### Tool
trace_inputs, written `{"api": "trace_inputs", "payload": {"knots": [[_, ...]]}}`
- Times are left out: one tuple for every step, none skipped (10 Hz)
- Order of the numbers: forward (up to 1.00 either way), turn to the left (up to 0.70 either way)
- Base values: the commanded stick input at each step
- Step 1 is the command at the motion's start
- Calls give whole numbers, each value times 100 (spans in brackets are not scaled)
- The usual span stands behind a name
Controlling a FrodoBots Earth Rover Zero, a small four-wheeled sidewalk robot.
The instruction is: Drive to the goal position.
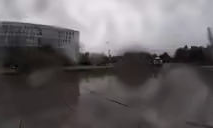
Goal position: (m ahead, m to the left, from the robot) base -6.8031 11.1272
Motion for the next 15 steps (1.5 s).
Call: {"api": "trace_inputs", "payload": {"knots": [[100,40],[100,40],[100,40],[100,40],[100,40],[100,40],[100,40],[100,40],[100,40],[100,40],[100,40],[100,40],[100,40],[100,40],[100,40]]}}
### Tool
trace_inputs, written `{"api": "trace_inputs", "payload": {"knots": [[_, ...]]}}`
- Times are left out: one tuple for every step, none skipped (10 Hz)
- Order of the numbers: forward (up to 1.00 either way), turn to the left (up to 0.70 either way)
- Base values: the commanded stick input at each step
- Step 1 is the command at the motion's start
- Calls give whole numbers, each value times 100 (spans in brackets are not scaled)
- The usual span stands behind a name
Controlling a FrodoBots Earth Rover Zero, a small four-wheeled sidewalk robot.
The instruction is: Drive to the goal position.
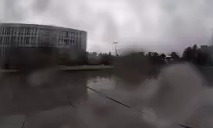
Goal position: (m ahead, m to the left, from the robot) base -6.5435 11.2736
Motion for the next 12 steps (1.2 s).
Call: {"api": "trace_inputs", "payload": {"knots": [[100,40],[100,40],[100,8],[100,0],[100,0],[100,0],[72,0],[6,0],[5,0],[0,0],[-30,0],[-74,0]]}}
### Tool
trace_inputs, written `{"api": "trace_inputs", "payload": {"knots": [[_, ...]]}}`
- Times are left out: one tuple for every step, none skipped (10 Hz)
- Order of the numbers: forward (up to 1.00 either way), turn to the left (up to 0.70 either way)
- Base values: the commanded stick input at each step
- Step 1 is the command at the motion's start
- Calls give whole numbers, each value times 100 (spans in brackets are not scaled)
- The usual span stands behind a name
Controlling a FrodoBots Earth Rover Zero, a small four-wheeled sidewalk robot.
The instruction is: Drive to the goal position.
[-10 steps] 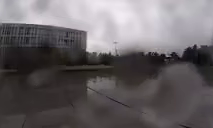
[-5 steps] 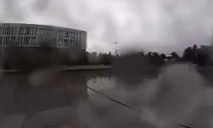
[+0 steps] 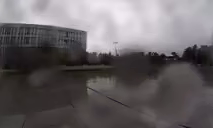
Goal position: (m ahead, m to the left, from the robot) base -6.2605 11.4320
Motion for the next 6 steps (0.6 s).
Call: {"api": "trace_inputs", "payload": {"knots": [[-92,0],[-43,0],[5,0],[5,0],[7,0],[10,0]]}}
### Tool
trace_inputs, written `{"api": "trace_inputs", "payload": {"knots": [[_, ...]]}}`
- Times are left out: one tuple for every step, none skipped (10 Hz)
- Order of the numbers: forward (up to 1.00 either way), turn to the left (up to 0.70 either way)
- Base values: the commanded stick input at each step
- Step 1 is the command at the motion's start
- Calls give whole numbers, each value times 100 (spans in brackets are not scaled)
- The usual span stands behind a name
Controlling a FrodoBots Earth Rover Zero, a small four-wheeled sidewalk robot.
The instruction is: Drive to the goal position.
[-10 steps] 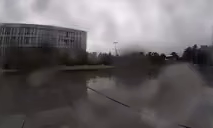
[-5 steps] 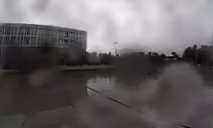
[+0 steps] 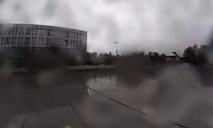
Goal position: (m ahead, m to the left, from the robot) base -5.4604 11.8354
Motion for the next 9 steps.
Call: {"api": "trace_inputs", "payload": {"knots": [[100,8],[100,22],[100,36],[100,39],[100,40],[100,40],[100,40],[100,40],[100,40]]}}
